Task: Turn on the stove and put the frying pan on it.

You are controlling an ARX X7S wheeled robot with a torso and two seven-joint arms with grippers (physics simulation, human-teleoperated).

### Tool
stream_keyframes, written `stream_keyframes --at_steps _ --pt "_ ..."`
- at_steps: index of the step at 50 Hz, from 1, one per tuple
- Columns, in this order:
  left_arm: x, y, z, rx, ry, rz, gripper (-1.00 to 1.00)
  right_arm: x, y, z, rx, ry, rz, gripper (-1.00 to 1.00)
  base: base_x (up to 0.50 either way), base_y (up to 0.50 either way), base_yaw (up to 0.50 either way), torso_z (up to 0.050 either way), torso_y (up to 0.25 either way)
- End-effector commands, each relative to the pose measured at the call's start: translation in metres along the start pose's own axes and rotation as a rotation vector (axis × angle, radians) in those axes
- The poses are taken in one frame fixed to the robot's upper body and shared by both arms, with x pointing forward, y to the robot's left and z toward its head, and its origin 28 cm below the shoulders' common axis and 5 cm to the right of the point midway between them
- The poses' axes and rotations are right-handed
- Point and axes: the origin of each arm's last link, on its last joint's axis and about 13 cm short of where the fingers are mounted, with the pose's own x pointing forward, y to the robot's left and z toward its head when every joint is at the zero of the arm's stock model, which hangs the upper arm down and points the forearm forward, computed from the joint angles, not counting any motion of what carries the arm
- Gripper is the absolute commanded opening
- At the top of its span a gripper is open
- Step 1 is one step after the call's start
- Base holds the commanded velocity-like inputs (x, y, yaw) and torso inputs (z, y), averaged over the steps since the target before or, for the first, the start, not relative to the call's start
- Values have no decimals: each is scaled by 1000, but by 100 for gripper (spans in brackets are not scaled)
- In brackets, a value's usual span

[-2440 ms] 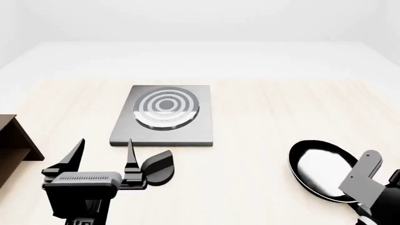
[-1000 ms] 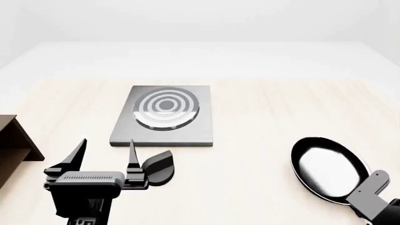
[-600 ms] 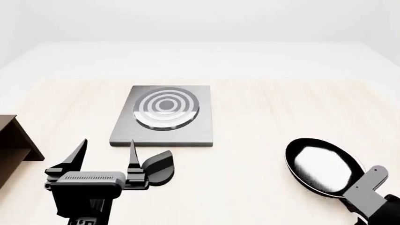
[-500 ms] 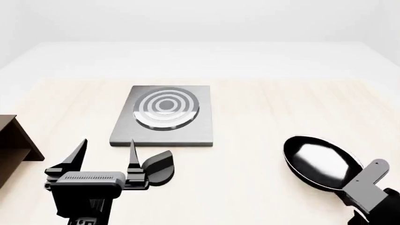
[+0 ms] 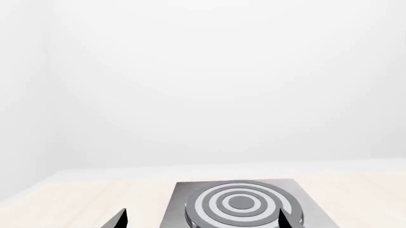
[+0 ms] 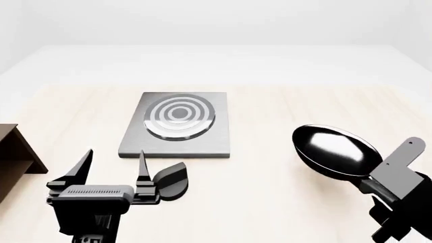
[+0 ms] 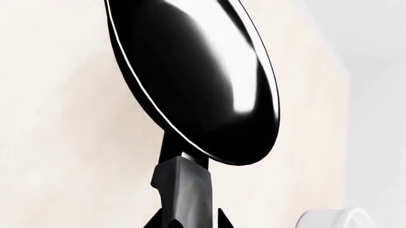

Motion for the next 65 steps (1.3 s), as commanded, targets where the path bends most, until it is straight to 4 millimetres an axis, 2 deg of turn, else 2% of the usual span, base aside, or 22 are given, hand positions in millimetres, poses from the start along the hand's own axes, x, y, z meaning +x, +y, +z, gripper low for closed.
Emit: stream_keyframes --at_steps 1,9,18,32,52,65 --pt "0 1 2 -1 -4 3 100 -22 -29 26 -42 -100 -195 -100 0 0 0 0 0" --pt "1 1 2 -2 -8 6 100 -32 -37 39 -59 -136 -222 -100 0 0 0 0 1" --pt "0 2 2 -3 -9 8 100 -32 -41 52 -76 -172 -236 -100 0 0 0 0 1" --pt "1 2 2 -7 -9 12 100 -16 -45 86 -63 -287 -244 -100 0 0 0 0 1" --pt "-1 4 0 -8 -8 21 100 -2 -36 122 -83 -409 -208 -100 0 0 0 0 2" --pt "-1 5 1 -6 -9 25 100 15 -29 156 -113 -498 -197 -100 0 0 0 0 2"
